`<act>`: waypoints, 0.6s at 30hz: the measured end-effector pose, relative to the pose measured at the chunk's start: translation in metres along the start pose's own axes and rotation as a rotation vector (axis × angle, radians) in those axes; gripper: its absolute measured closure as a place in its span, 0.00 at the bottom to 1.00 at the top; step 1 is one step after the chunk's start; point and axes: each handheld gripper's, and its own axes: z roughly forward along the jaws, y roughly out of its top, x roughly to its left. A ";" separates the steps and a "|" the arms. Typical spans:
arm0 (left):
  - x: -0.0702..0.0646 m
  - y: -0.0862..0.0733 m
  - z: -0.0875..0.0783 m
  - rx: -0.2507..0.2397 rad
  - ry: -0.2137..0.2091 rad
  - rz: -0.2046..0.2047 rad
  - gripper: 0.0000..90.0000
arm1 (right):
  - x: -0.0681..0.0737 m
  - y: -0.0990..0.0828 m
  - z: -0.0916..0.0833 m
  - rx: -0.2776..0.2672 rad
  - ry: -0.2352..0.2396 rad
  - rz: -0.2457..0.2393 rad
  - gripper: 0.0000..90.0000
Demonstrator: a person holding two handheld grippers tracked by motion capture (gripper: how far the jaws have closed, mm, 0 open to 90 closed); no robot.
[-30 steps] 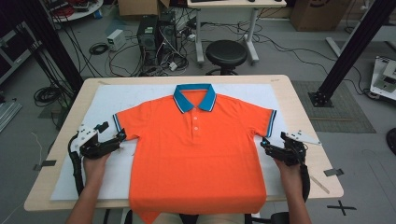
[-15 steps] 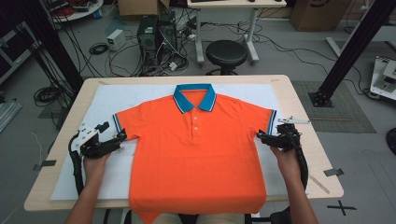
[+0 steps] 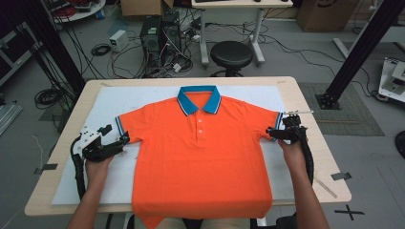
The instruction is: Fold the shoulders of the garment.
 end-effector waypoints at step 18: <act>0.000 0.000 0.001 0.006 -0.005 0.003 0.24 | -0.001 0.007 0.019 0.083 0.001 0.002 0.73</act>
